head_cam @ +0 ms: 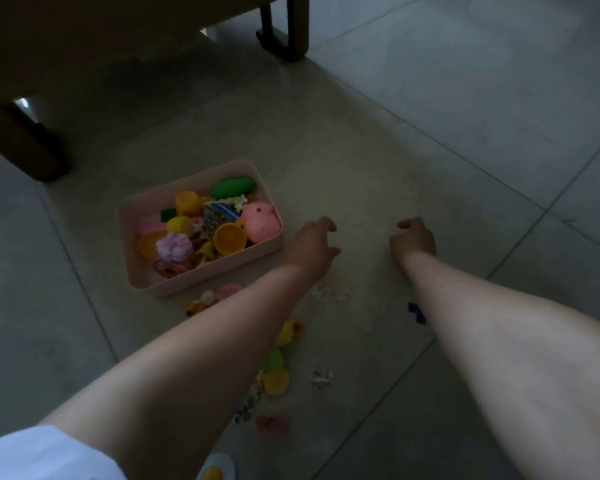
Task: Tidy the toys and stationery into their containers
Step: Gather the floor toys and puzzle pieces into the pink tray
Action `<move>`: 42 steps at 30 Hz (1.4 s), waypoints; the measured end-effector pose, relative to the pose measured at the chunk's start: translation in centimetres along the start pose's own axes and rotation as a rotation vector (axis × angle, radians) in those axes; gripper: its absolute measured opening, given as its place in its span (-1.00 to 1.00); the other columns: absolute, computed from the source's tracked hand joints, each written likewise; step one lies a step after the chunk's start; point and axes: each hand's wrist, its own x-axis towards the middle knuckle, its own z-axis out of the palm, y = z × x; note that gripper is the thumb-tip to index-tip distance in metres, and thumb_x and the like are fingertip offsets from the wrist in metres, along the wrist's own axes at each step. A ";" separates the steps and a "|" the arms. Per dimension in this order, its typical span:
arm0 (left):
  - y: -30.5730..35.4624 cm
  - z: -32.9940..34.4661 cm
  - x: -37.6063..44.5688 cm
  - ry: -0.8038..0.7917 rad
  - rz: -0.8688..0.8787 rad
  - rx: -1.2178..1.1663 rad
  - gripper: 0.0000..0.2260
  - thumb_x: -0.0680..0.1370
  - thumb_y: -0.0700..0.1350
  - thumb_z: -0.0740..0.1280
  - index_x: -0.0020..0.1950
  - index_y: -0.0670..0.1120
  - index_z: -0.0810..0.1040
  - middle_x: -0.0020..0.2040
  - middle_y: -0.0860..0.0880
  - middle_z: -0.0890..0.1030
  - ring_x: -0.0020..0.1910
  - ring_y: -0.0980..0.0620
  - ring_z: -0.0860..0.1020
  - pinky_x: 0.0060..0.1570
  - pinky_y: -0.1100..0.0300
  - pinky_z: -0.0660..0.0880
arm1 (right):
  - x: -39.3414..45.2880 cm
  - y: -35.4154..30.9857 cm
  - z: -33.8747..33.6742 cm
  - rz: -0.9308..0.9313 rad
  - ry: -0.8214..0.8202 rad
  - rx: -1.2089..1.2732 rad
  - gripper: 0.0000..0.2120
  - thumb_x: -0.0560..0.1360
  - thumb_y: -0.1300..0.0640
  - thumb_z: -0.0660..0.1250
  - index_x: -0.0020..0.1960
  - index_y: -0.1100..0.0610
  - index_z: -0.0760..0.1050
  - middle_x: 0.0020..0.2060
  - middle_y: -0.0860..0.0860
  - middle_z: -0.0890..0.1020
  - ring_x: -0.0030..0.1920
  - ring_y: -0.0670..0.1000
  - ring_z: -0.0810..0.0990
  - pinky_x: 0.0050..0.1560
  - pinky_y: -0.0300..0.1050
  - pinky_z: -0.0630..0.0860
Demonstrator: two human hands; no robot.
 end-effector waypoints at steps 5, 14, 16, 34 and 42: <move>0.0 2.9 0.4 -0.052 -0.065 0.028 -0.63 0.51 -0.13 0.38 0.31 -0.08 0.42 0.19 -0.17 0.43 0.10 -0.16 0.51 0.04 0.12 0.43 | 2.1 1.5 -1.0 0.038 0.039 -0.094 -0.45 0.52 0.22 0.22 0.48 0.10 0.17 0.34 0.24 0.37 0.33 0.26 0.43 0.34 0.05 0.38; -3.0 2.3 0.0 0.015 -0.128 0.091 -0.76 0.55 -0.27 0.20 0.20 -0.15 0.47 0.12 -0.22 0.46 -0.04 -0.22 0.52 -0.17 0.14 0.36 | 1.9 1.2 -0.1 -0.096 -0.025 -0.150 -0.71 0.46 0.05 0.38 0.17 0.00 0.49 0.23 0.21 0.37 0.16 0.27 0.53 0.29 0.05 0.44; -3.5 1.4 -0.3 0.008 -0.144 0.103 -0.78 0.53 -0.30 0.19 0.15 -0.16 0.49 0.10 -0.22 0.52 0.00 -0.21 0.53 -0.16 0.14 0.37 | 1.0 0.7 0.6 -0.128 -0.035 -0.156 -0.77 0.43 0.02 0.43 0.07 -0.03 0.52 0.20 0.18 0.39 0.13 0.25 0.55 0.26 0.06 0.46; -3.3 0.2 -3.9 -0.285 0.044 0.332 -0.55 0.42 -0.12 0.49 0.22 -0.19 0.41 0.18 -0.22 0.46 0.15 -0.23 0.49 -0.01 0.09 0.42 | -5.2 0.4 2.0 -0.324 -0.172 -0.261 -0.64 0.39 0.16 0.47 0.15 0.11 0.48 0.09 0.22 0.55 0.12 0.21 0.56 0.06 -0.10 0.44; -3.8 -1.2 -4.8 -0.270 0.003 0.284 -0.85 0.53 -0.24 0.27 0.08 -0.20 0.48 0.10 -0.22 0.55 0.11 -0.20 0.52 -0.09 0.11 0.37 | -6.3 -0.2 2.4 -0.331 -0.238 -0.407 -0.81 0.43 0.13 0.44 0.03 0.13 0.60 0.16 0.23 0.50 0.12 0.23 0.57 0.18 -0.07 0.48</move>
